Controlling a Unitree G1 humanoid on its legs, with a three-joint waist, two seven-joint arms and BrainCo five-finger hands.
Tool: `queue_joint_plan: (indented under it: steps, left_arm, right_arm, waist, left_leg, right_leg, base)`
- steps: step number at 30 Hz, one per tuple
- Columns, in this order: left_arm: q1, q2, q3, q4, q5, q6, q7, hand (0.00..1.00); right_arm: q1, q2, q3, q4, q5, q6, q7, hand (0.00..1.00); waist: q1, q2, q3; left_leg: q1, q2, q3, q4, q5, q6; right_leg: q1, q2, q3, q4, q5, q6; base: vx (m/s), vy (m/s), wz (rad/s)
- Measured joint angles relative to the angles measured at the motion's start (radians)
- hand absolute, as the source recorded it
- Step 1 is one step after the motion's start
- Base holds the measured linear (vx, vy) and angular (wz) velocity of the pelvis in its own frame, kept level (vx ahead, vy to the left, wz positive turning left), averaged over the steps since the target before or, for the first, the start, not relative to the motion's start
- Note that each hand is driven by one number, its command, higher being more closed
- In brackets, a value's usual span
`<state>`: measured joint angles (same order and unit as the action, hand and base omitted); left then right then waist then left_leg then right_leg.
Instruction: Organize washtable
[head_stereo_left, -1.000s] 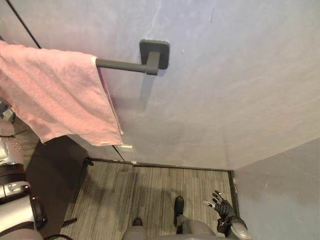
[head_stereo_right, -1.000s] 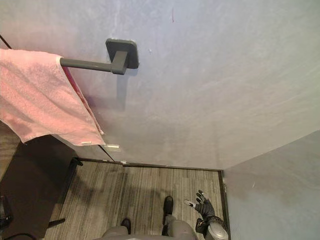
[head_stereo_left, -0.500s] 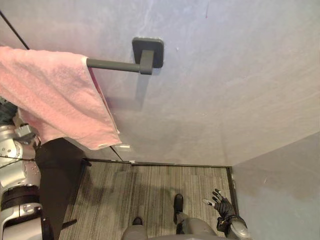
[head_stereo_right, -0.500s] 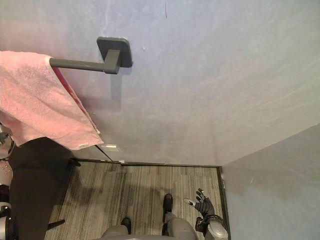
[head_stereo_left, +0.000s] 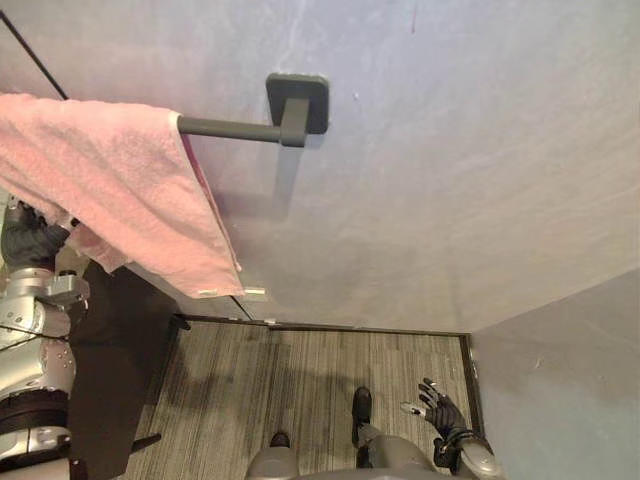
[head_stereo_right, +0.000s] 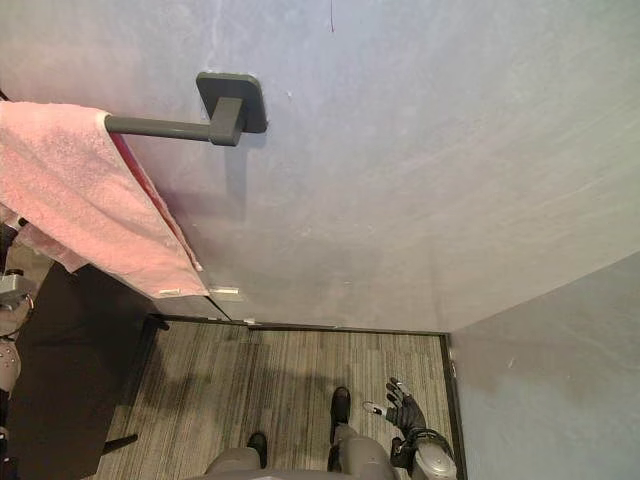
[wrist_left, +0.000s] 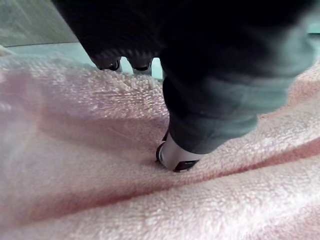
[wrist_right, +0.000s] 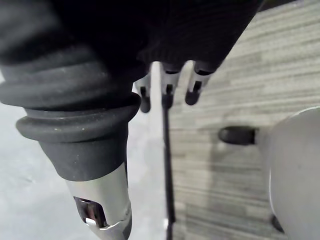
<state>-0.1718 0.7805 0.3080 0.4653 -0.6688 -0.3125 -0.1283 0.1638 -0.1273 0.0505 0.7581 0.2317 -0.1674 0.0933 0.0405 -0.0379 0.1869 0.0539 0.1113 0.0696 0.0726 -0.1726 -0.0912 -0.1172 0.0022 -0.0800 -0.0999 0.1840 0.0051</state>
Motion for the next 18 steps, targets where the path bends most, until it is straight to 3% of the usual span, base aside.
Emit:
queue_joint_plan:
  steps: [1,2,7,12,18]
  left_arm:
    - [0.002,0.000,-0.002,0.001,0.000,0.001,-0.002,0.00]
    - [0.002,0.000,-0.005,0.003,0.001,0.003,-0.002,1.00]
    - [0.002,0.000,-0.026,0.030,0.014,0.016,-0.001,1.00]
    - [0.004,-0.002,-0.032,0.035,0.053,0.026,0.005,1.00]
    - [0.001,-0.036,-0.032,0.035,0.064,0.025,0.025,1.00]
  right_arm:
    - [0.001,0.000,0.000,0.000,0.000,0.000,0.000,0.00]
    - [0.003,0.000,0.000,0.000,-0.004,0.000,0.000,0.00]
    - [0.002,0.000,0.002,-0.010,-0.009,0.003,0.001,0.00]
    - [-0.006,-0.026,0.016,-0.226,0.018,0.019,0.022,0.00]
    - [-0.153,-0.178,0.154,-0.580,0.167,0.017,0.098,0.00]
  waist:
    - [0.000,0.000,0.000]
    - [0.000,0.000,0.000]
    - [0.000,0.000,-0.001]
    - [-0.006,0.001,-0.002]
    - [0.001,-0.001,-0.029]
  left_leg:
    - [0.000,0.000,0.000,0.000,0.000,0.000]
    - [0.002,0.000,0.001,0.000,0.000,0.000]
    - [0.008,0.000,0.007,0.001,-0.001,0.000]
    - [0.010,0.000,0.018,0.001,-0.002,0.000]
    - [-0.006,-0.003,0.030,0.006,-0.004,-0.001]
  right_leg:
    - [0.000,0.000,0.000,0.000,0.000,0.000]
    - [0.001,0.000,0.000,0.000,0.000,0.000]
    - [0.006,0.000,0.005,0.000,0.001,0.002]
    - [0.003,0.001,0.015,0.000,0.003,0.004]
    - [-0.018,0.002,0.030,0.000,0.012,0.000]
  base:
    - [0.00,0.029,-0.03]
    - [0.00,0.000,0.00]
    - [-0.01,0.018,-0.02]
    - [-0.01,0.023,-0.07]
    - [0.00,0.022,-0.06]
